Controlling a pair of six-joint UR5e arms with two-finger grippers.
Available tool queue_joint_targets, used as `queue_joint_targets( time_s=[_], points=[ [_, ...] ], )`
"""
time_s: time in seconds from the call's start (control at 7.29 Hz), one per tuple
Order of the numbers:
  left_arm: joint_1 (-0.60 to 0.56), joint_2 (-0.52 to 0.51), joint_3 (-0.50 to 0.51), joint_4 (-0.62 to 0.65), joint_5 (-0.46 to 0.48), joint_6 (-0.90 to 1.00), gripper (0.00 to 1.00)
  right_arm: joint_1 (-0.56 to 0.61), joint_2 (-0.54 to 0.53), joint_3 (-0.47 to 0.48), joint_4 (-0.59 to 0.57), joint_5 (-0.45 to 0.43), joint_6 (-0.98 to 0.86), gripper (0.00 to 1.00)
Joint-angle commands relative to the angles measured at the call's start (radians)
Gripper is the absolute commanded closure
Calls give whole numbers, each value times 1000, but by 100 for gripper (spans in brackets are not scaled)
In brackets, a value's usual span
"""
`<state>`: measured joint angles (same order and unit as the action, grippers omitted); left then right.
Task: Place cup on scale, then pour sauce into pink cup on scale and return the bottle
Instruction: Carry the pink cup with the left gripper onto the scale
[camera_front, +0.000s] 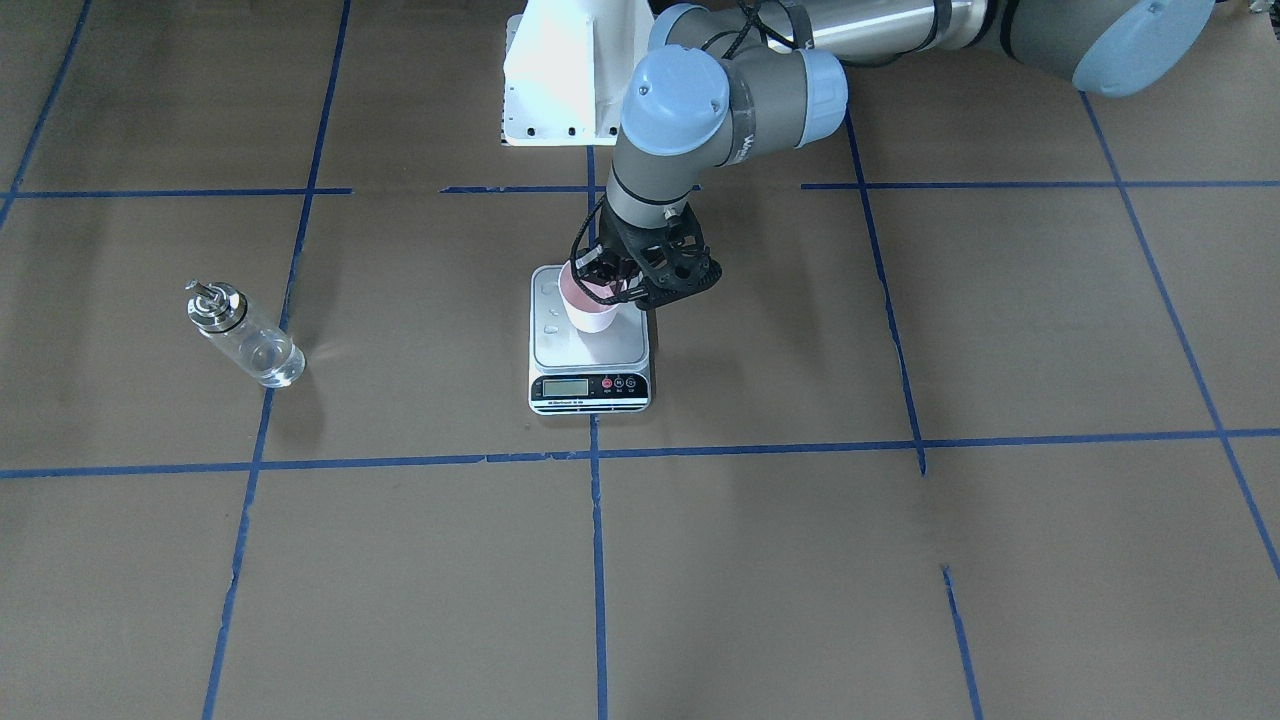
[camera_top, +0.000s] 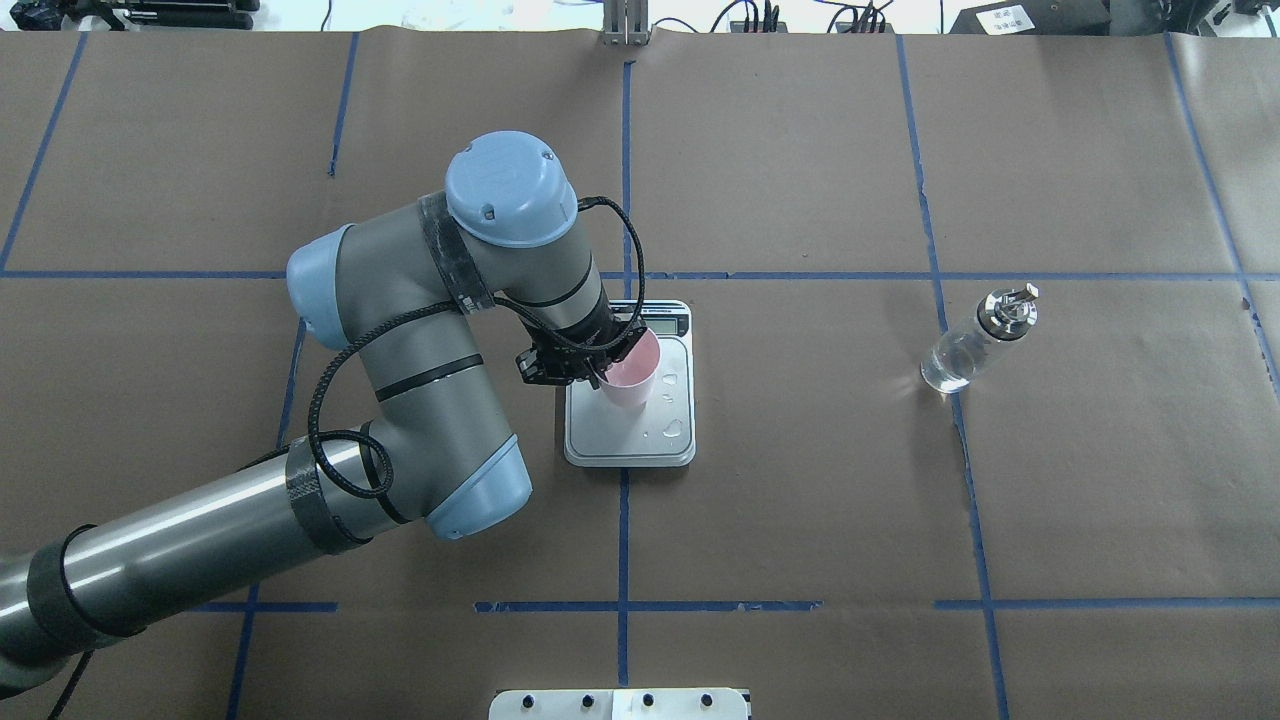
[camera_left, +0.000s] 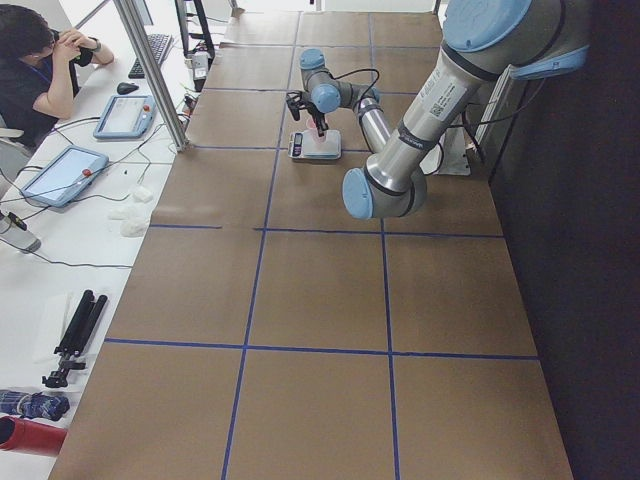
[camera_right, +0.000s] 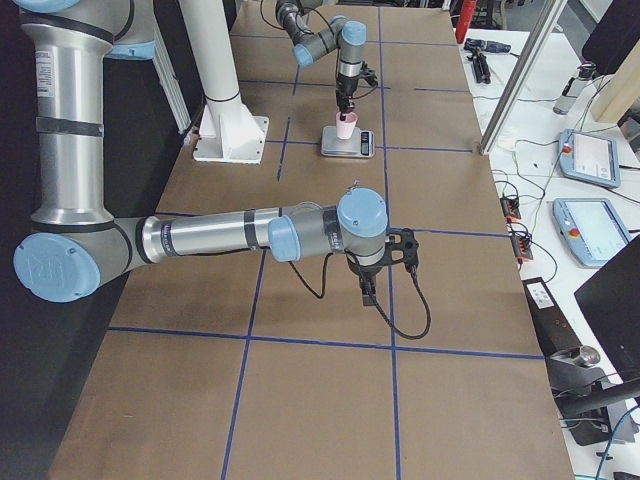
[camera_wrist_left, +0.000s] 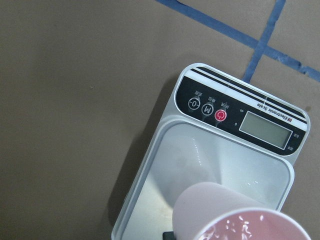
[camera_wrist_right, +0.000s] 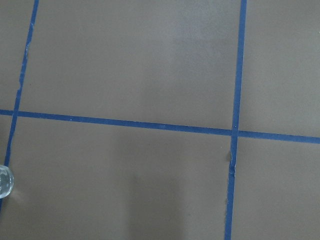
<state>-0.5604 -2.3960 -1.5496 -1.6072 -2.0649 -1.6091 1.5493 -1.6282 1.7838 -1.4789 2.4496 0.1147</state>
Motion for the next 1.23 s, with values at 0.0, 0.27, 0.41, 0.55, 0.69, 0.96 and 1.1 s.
queue_joint_targets(
  time_s=[0.0,0.27,0.41,0.55,0.69,0.96,1.1],
  points=[
    [4,1,23,-25,0,5,52,0,-1,17,-9,0,0,0],
    [2,3,3,-22,2,9,0,-5,-10,98,-15,2,119,0],
    [-3,6,-19,-20,3,9,0,-44,-56,197,-26,0,204,0],
    [-10,8,-39,-14,2,11,0,-101,-90,323,-49,-4,338,0],
    [-22,12,-47,-13,2,14,0,-159,-119,412,-50,-9,444,0],
    [-36,102,-175,-8,-6,47,0,-280,-134,532,-50,-32,621,0],
    [-47,133,-217,-8,-8,51,0,-329,-159,595,-49,-56,664,0]
  ],
)
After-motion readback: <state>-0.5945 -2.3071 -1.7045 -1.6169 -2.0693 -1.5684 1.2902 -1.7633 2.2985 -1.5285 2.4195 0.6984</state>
